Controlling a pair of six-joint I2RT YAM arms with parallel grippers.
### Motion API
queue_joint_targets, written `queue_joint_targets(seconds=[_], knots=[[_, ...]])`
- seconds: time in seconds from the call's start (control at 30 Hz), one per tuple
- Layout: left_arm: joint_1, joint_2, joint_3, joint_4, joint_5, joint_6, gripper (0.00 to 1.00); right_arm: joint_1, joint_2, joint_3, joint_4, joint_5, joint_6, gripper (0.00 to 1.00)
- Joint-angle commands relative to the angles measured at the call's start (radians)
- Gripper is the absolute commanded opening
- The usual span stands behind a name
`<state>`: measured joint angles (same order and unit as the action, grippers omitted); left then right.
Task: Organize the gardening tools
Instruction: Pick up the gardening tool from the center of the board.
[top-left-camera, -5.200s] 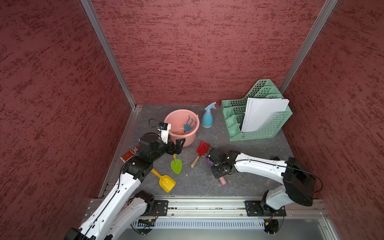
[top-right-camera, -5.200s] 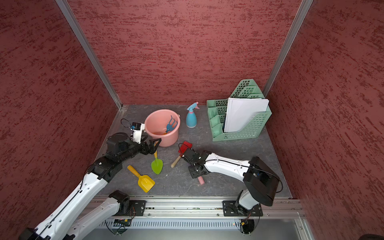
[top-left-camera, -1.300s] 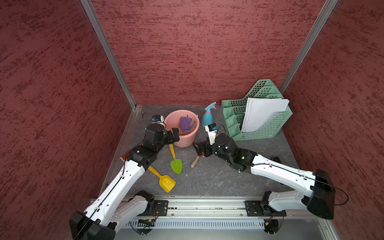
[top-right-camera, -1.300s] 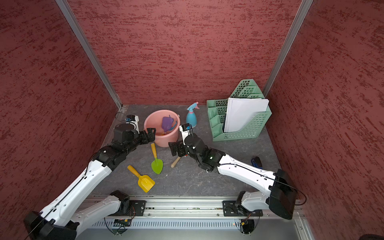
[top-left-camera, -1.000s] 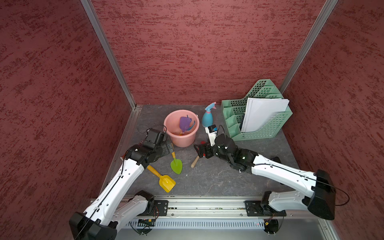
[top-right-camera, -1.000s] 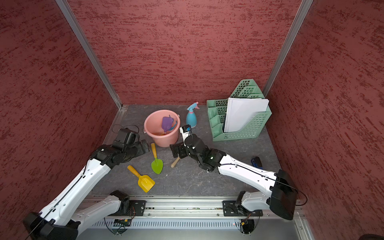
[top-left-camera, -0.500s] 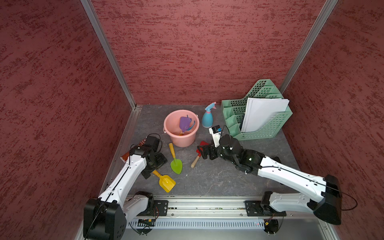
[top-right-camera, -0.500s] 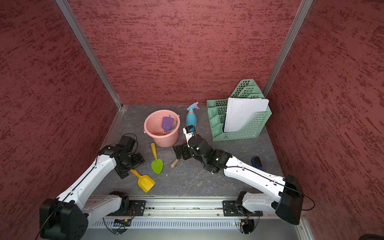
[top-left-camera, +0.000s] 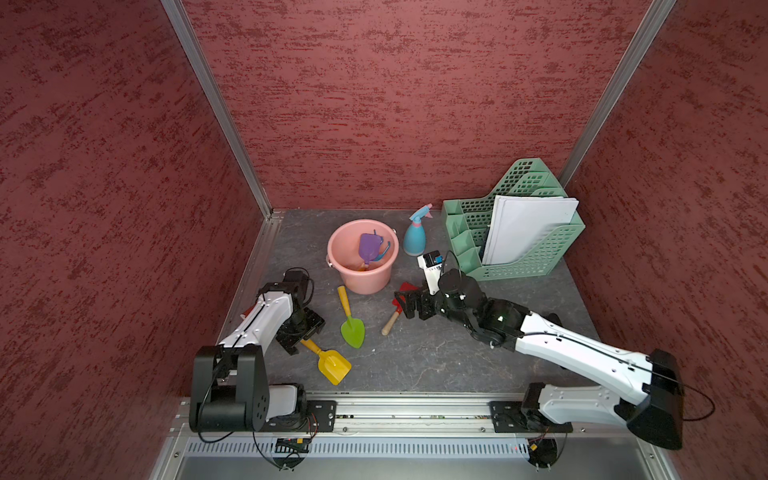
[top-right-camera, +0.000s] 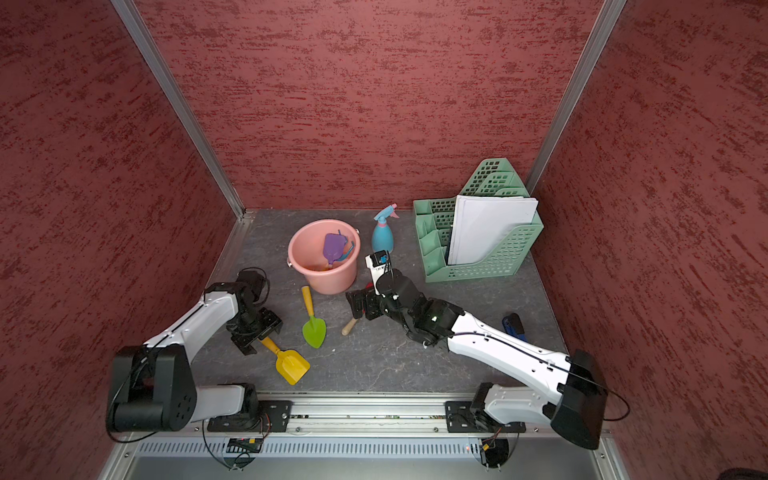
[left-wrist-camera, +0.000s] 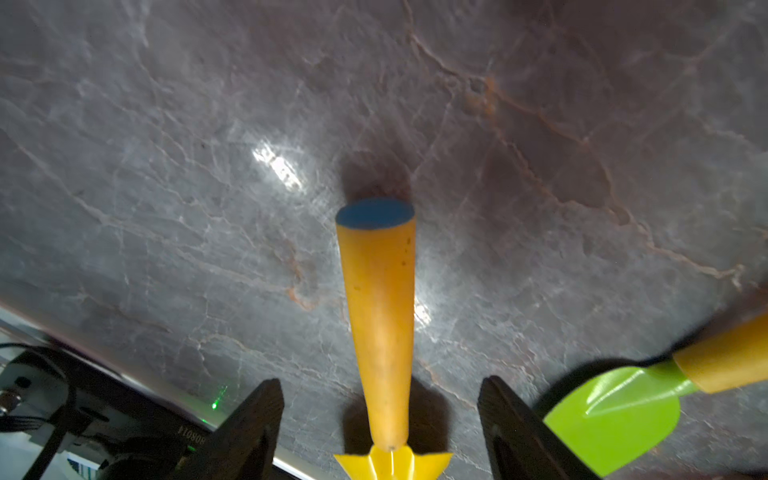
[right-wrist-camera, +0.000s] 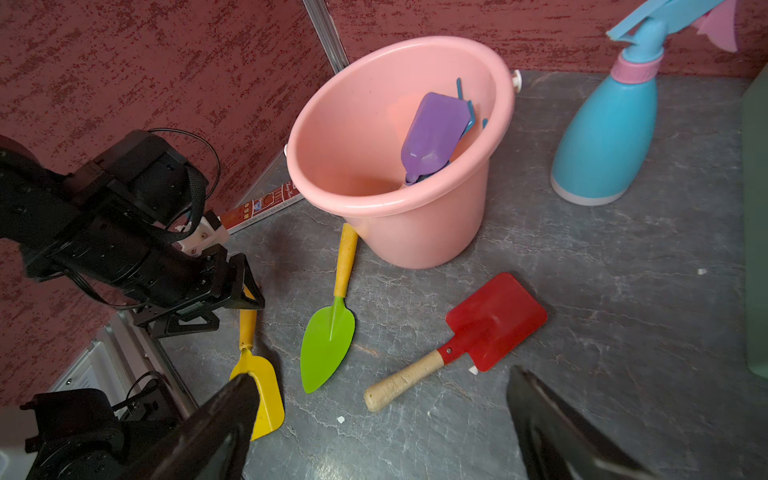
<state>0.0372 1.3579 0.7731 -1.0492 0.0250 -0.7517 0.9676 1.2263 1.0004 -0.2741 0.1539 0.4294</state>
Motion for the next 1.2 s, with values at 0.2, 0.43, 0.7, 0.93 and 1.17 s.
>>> queue_joint_targets(seconds=[0.2,0.43,0.7,0.93,1.17], knots=[[0.064,0.160,-0.025,0.123,0.019,0.083,0.60,-0.008,-0.014,0.004,0.024,-0.006,0.004,0.98],[0.079,0.186,-0.040,0.156,0.032,0.089,0.15,-0.012,-0.022,-0.004,0.015,-0.003,0.009,0.99],[0.105,0.086,-0.024,0.111,0.076,0.075,0.00,-0.013,-0.013,-0.016,0.025,-0.055,0.023,0.98],[0.087,-0.221,0.012,0.047,0.216,-0.056,0.00,-0.012,-0.003,-0.074,0.122,-0.289,0.055,0.98],[-0.006,-0.390,0.129,0.008,0.270,-0.220,0.00,-0.012,0.001,-0.164,0.348,-0.519,0.174,0.99]])
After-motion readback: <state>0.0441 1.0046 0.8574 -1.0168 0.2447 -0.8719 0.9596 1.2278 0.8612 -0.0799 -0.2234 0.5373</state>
